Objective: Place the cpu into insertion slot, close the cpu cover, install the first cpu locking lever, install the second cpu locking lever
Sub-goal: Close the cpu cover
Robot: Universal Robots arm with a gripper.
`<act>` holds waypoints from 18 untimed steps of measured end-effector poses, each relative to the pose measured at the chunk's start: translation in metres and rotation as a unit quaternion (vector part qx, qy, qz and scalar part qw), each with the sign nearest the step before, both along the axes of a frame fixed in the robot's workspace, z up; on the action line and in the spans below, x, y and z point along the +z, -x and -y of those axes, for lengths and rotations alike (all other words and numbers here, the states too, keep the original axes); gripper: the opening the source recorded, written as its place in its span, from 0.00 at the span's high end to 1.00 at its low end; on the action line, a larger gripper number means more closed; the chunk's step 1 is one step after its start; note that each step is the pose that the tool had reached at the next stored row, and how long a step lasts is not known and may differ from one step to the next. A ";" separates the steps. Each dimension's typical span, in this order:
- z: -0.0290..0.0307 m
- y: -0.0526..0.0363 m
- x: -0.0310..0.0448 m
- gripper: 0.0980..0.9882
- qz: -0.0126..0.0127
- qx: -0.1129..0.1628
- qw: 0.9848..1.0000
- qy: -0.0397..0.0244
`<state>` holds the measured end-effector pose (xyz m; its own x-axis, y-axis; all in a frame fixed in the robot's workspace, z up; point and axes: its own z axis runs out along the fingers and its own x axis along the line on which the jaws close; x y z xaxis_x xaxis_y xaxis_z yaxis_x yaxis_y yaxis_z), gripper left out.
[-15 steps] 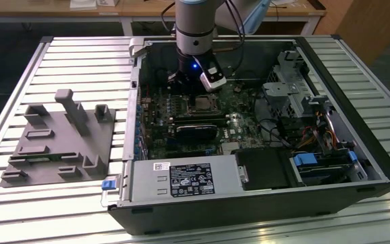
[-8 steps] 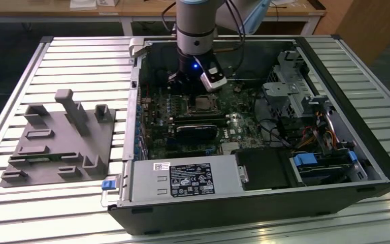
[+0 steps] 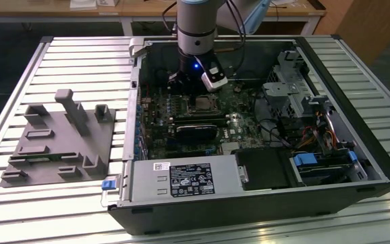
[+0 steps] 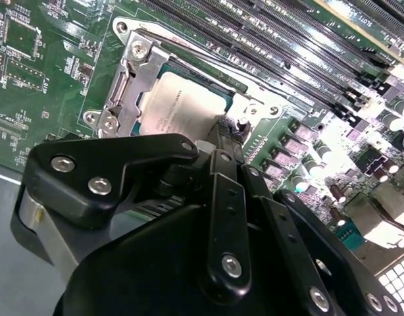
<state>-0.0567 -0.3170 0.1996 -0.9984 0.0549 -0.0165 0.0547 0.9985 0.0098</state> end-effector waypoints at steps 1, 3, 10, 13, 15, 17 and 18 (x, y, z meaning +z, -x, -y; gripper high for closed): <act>0.0000 -0.0001 0.0006 0.99 0.000 0.000 1.000 0.000; 0.0001 0.0001 0.0029 0.99 0.000 0.000 1.000 0.000; 0.0001 0.0001 0.0131 0.99 0.000 0.000 1.000 0.000; 0.0001 0.0001 0.0174 0.99 0.001 0.000 1.000 0.000; 0.0001 0.0001 0.0179 0.99 0.001 0.000 1.000 0.000; 0.0001 0.0001 0.0179 0.99 0.001 0.000 1.000 0.000; 0.0001 0.0001 0.0179 0.99 0.001 0.000 1.000 0.000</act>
